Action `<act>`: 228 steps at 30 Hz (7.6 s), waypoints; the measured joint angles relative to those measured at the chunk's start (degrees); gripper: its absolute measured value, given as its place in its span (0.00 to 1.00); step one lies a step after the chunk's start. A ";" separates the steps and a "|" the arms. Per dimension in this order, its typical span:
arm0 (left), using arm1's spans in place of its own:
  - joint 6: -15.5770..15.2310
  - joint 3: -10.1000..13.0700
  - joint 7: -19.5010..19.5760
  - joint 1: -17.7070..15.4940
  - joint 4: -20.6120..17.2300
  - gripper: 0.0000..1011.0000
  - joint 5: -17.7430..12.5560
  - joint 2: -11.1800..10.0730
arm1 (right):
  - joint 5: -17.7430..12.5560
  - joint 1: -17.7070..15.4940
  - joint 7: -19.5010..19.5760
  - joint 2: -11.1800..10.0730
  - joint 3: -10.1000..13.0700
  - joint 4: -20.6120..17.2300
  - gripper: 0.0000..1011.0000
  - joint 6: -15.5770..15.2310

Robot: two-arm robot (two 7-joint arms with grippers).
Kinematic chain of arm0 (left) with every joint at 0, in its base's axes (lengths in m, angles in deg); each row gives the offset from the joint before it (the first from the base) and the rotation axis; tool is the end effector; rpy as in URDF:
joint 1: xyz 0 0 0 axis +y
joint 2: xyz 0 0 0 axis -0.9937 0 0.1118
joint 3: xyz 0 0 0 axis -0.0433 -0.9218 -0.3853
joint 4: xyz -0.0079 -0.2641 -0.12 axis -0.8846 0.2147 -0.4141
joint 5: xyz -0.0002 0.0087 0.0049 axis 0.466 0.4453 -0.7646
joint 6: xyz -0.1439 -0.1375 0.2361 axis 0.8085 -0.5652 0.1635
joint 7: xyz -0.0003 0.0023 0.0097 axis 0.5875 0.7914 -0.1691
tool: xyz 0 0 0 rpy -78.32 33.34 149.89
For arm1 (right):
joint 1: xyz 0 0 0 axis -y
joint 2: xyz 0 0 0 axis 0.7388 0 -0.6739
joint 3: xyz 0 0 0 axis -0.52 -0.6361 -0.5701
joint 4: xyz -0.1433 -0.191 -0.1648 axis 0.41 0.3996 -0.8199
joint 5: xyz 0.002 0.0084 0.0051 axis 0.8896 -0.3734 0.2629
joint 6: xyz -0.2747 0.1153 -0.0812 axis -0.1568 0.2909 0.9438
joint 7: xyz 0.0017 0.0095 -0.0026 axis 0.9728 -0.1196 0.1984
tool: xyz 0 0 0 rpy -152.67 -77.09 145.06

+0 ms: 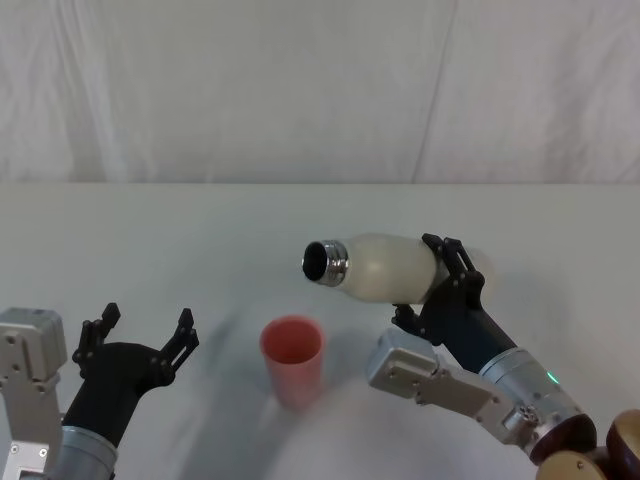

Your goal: Grasp the thermos with one hand and pour water into the cup lid.

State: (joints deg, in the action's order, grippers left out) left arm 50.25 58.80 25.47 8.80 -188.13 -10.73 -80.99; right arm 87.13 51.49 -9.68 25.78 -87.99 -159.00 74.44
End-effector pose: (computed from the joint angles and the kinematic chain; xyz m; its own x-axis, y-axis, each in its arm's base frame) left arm 0.2529 0.0375 -0.2853 0.1245 0.9917 -0.0328 -0.9921 0.1239 -0.0173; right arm 0.3348 0.0860 -0.2743 0.2105 -0.4595 0.8629 0.8755 0.4813 0.0427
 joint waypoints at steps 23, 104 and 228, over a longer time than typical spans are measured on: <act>0.00 0.00 0.00 0.00 0.00 0.99 0.00 0.00 | -22.40 -2.44 -7.06 5.30 7.01 -1.00 0.94 4.59; 0.00 0.00 0.00 0.00 0.00 0.99 0.00 0.00 | -48.31 -1.56 -15.19 7.29 10.51 1.04 0.94 -2.90; 0.00 0.00 0.00 0.00 0.00 0.99 0.00 0.00 | -42.37 -10.21 -5.10 8.92 12.35 -2.06 0.99 2.62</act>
State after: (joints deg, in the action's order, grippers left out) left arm 50.25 58.80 25.48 8.79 -188.13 -10.73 -80.99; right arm 44.76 41.28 -14.78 34.69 -75.64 -161.06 77.06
